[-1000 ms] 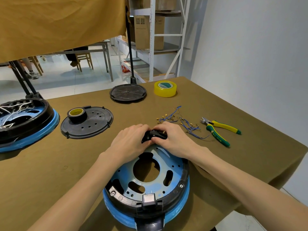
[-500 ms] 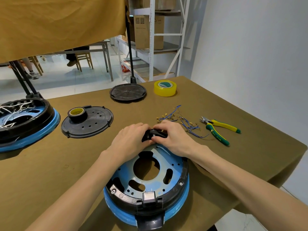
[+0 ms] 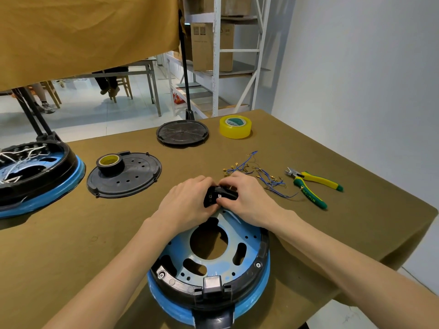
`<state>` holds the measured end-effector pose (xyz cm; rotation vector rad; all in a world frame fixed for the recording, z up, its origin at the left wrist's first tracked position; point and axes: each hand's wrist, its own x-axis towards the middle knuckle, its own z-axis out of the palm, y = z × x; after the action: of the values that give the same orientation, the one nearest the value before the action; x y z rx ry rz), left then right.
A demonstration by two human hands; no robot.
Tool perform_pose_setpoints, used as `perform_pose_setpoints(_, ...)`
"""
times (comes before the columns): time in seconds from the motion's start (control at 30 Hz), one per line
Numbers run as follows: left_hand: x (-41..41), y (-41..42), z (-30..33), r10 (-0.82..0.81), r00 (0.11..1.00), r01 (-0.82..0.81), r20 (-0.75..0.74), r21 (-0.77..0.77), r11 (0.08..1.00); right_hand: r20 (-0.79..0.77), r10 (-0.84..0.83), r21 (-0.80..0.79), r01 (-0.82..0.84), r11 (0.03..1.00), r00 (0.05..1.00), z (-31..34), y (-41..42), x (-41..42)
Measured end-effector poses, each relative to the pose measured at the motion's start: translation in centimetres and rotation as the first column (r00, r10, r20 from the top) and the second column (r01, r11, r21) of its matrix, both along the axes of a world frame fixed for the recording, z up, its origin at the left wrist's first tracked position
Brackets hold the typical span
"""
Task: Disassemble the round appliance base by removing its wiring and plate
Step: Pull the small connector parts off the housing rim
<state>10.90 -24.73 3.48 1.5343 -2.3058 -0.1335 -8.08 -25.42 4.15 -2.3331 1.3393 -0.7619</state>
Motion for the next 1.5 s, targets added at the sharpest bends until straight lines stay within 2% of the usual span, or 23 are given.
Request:
perform_pose_setpoints(0.17, 0.1, 0.1, 0.3, 0.028, 0.999, -0.028, -0.031, 0.003, 1.000, 0.034, -0.027, 0.062, 0.025, 0.998, 0.999, 0.0, -0.3, 0.0)
perform_pose_setpoints(0.27, 0.0, 0.4, 0.6, 0.030, 0.998, -0.029, -0.058, 0.031, 0.999, -0.006, 0.006, 0.084, -0.006, 0.996, 1.000, 0.0, -0.2, 0.0)
perform_pose_setpoints(0.4, 0.3, 0.9, 1.6, 0.010, 0.993, 0.002, -0.116, 0.101, 0.995, 0.014, 0.121, 0.259, -0.120, 0.958, 0.993, 0.9, -0.6, -0.4)
perform_pose_setpoints(0.47, 0.4, 1.6, 1.9, 0.082, 0.996, -0.078, -0.041, 0.082, 0.994, -0.009, 0.157, 0.262, -0.149, 0.954, 0.988, 1.3, -1.0, -0.5)
perform_pose_setpoints(0.53, 0.3, 2.9, 1.7, 0.233, 0.964, -0.227, 0.125, -0.056, 0.972, -0.038, 0.187, 0.249, -0.172, 0.953, 0.982, 1.5, -1.2, -0.6)
perform_pose_setpoints(0.6, 0.2, 4.5, 1.1, 0.304, 0.944, -0.293, 0.127, -0.095, 0.951, -0.026, 0.187, 0.278, -0.173, 0.945, 0.982, 1.5, -1.1, -1.0)
perform_pose_setpoints(0.73, 0.1, 5.1, 0.0, 0.249, 0.963, -0.252, 0.100, 0.018, 0.967, 0.110, 0.146, 0.384, -0.178, 0.906, 0.983, 1.6, -1.0, -2.5)
perform_pose_setpoints(0.9, 0.7, 2.3, 0.9, 0.026, 0.996, -0.034, 0.088, 0.097, 0.995, 0.214, 0.111, 0.524, -0.210, 0.825, 0.970, 2.1, -1.2, -4.9)
perform_pose_setpoints(0.97, 0.9, 1.1, 1.6, -0.018, 0.996, 0.006, 0.090, 0.133, 0.991, 0.266, 0.102, 0.567, -0.241, 0.788, 0.959, 2.1, -1.2, -5.7)
perform_pose_setpoints(1.03, 0.2, 0.3, 1.8, -0.020, 0.987, 0.002, 0.157, 0.111, 0.994, 0.235, 0.124, 0.535, -0.235, 0.811, 0.964, 1.9, -1.2, -6.3)
perform_pose_setpoints(1.1, -1.2, 0.0, 1.4, -0.004, 0.989, -0.011, 0.148, 0.100, 0.995, 0.191, 0.157, 0.473, -0.231, 0.850, 0.969, 1.6, -1.2, -6.6)
perform_pose_setpoints(1.23, -2.4, 0.2, 0.2, 0.018, 0.997, -0.008, -0.080, 0.128, 0.992, 0.180, 0.170, 0.373, -0.227, 0.899, 0.969, 1.2, -1.7, -7.4)
perform_pose_setpoints(1.37, -2.1, 0.4, 0.0, 0.016, 0.981, 0.007, -0.194, 0.117, 0.993, 0.310, -0.062, 0.226, -0.010, 0.974, 0.949, 1.3, -3.0, -9.9)
perform_pose_setpoints(1.43, -2.2, 0.6, 0.2, 0.004, 0.983, 0.016, -0.183, 0.110, 0.994, 0.229, -0.168, 0.169, 0.130, 0.977, 0.959, 1.0, -3.4, -10.7)
perform_pose_setpoints(1.5, -2.2, 0.7, 0.3, 0.004, 0.986, 0.014, -0.166, 0.104, 0.994, 0.052, -0.242, 0.117, 0.234, 0.965, 0.969, 0.1, -3.7, -10.5)
